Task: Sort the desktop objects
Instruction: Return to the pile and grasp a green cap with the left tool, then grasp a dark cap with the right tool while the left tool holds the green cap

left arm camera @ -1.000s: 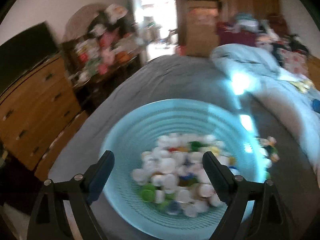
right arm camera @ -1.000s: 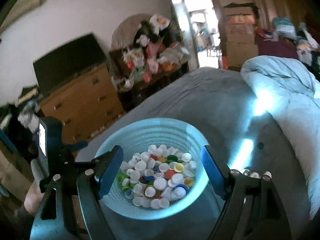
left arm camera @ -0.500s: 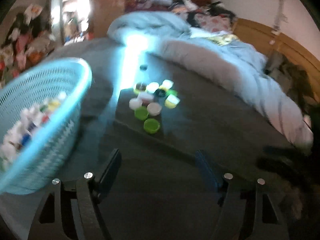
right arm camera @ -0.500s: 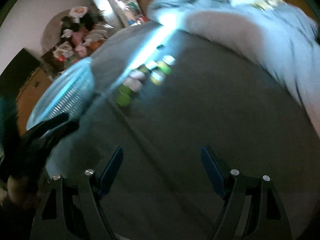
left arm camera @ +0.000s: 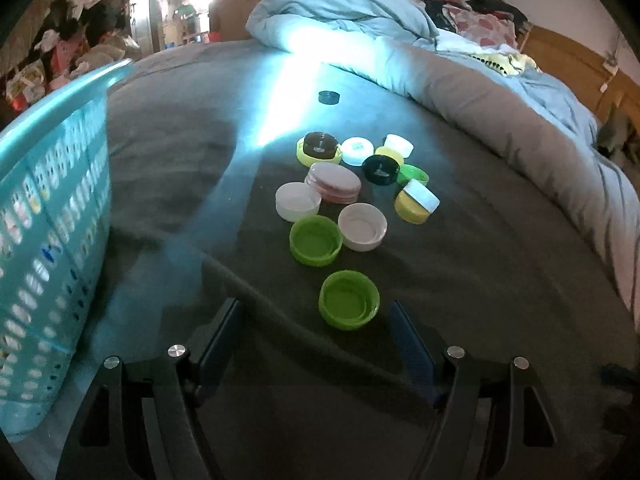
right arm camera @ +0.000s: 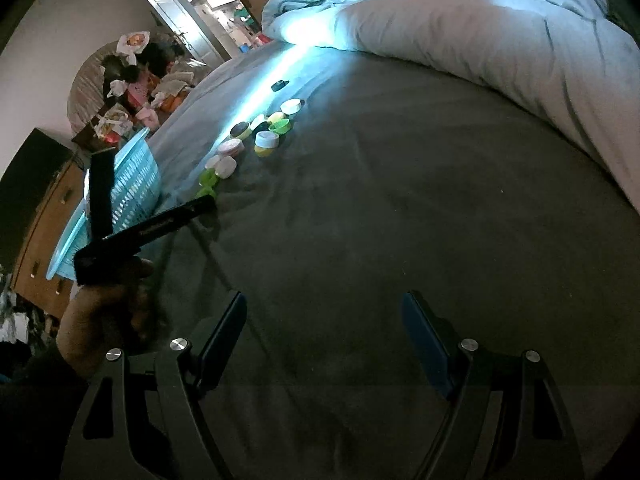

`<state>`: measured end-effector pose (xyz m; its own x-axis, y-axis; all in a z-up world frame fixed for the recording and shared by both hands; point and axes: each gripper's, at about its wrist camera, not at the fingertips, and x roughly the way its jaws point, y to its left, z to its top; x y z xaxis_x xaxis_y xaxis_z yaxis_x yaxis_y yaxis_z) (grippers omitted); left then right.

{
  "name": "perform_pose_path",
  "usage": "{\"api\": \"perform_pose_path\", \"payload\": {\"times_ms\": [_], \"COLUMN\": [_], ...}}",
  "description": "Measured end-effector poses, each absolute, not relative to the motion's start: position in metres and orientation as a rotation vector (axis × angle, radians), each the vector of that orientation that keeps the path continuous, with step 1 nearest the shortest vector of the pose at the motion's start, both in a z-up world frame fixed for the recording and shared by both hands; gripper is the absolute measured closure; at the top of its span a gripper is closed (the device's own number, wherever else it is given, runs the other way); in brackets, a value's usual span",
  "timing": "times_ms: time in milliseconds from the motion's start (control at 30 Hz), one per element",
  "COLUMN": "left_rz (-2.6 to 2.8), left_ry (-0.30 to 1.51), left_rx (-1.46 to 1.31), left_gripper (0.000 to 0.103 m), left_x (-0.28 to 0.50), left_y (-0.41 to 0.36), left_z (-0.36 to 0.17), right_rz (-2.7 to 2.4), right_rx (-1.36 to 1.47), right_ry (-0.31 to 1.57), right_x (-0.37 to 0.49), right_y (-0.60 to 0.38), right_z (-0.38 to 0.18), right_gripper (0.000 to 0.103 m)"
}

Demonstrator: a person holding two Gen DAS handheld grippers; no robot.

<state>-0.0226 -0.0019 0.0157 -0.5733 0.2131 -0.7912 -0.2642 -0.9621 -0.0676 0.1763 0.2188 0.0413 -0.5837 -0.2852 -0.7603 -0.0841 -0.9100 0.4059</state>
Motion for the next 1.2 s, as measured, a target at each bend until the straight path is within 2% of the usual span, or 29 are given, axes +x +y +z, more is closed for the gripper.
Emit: {"api": "perform_pose_path", "payload": {"times_ms": [67,133,200,300,400,633,800,1000,1033,1200], "left_rz": [2.566,2.563,2.574,2.566,2.553,2.551,2.547,2.537,2.536,2.526], "left_ry": [0.113,0.096,0.1,0.128,0.122,0.081,0.075,0.057,0.058,0.036], "left_rx": [-1.283,-1.27,-1.236,-1.214,-1.209,-1.189,-1.194,-1.2,-1.199,-1.202], "left_gripper": [0.073,0.073,0.073,0.073,0.073,0.073,0.073,0.073,0.072,0.072], "left_x": [-0.022,-0.018,-0.008,0.006,0.006,0.003,0.003,0.002,0.002,0.0], "left_y": [-0.001,-0.006,-0.011,-0.017,-0.018,-0.02,-0.02,-0.021,-0.02,-0.02], "left_z": [0.015,0.021,0.025,0.023,0.017,0.013,0.011,0.009,0.009,0.008], "right_rz": [-2.623,-2.622,-2.603,-2.594,-2.61,-2.657,-2.632,-2.616,-2.617,-2.611], "right_rx": [1.361,1.339,1.316,1.276,1.237,1.215,1.279,1.394,1.409,1.433], "right_ry": [-0.606,-0.567,-0.518,-0.449,-0.46,-0.231,-0.062,0.003,0.006,0.097], "right_x": [0.174,0.168,0.157,0.129,0.08,-0.068,-0.155,-0.219,-0.224,-0.23], "right_y": [0.217,0.211,0.202,0.192,0.195,0.17,0.129,0.112,0.112,0.099], "right_z": [0.042,0.045,0.048,0.052,0.066,0.093,0.073,0.037,0.033,0.026], "right_gripper": [0.029,0.03,0.036,0.037,0.037,0.037,0.037,0.037,0.038,0.06]}}
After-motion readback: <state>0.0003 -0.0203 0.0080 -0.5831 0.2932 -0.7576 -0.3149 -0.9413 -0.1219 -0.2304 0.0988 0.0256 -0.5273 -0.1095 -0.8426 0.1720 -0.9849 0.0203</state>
